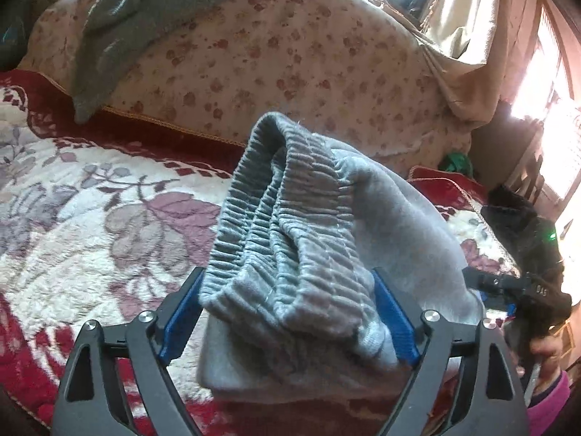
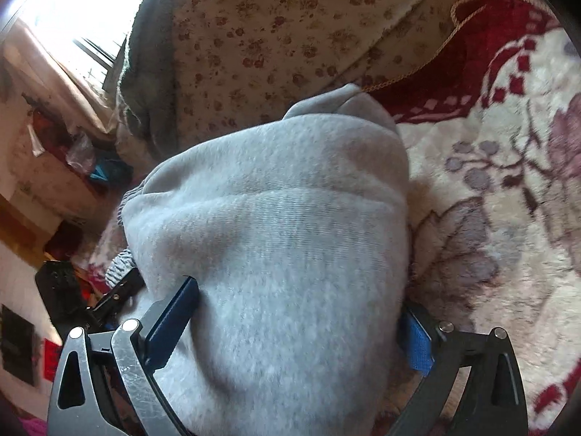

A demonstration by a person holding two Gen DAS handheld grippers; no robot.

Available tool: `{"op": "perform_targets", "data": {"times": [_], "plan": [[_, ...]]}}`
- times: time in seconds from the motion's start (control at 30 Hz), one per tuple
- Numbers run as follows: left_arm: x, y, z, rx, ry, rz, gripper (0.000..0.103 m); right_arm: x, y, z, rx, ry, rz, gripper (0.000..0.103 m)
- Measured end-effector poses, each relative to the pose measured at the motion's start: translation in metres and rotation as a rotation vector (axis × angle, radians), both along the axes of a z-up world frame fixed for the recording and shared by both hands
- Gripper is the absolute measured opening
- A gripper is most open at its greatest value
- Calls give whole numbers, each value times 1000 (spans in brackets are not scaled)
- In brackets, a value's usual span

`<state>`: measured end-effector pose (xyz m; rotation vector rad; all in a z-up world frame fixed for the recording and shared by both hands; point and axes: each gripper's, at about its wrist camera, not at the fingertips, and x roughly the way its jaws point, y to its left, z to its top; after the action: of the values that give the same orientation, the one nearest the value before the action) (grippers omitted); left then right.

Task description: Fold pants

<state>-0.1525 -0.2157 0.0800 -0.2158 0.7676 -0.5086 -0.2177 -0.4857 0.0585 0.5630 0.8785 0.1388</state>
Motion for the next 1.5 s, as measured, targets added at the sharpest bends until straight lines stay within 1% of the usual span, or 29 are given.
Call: {"op": "perform_targets", "data": {"times": [0.07, 0.2, 0.3, 0.4, 0.53, 0.67, 0.8, 0.93, 1.03, 1.23, 1.5], "plan": [[-3, 2, 4, 12, -10, 6, 89, -5, 1, 10, -53, -17, -31, 101], [-11, 4, 18, 44, -50, 31, 90, -12, 9, 30, -138, -54, -51, 101], [-17, 6, 33, 90, -87, 71, 90, -15, 19, 43, -217, -81, -65, 102], [-20, 4, 46, 116, -107, 85, 90, -19, 33, 56, -299, -135, -70, 103], [-22, -10, 58, 172, -150, 95, 90, -21, 45, 65, -310, -171, -74, 103], [-23, -25, 65, 186, -170, 86, 90, -29, 52, 70, -330, -212, -133, 103], [-19, -41, 66, 198, -169, 69, 90, -27, 64, 70, -424, -176, -121, 103], [-19, -52, 65, 202, -164, 58, 90, -31, 70, 70, -446, -186, -115, 103], [-19, -55, 65, 197, -157, 66, 90, -33, 70, 70, -428, -189, -110, 103], [-19, -61, 64, 224, -163, 71, 90, -34, 72, 67, -414, -182, -114, 103], [-19, -63, 63, 232, -159, 75, 90, -35, 70, 64, -373, -176, -122, 103]]}}
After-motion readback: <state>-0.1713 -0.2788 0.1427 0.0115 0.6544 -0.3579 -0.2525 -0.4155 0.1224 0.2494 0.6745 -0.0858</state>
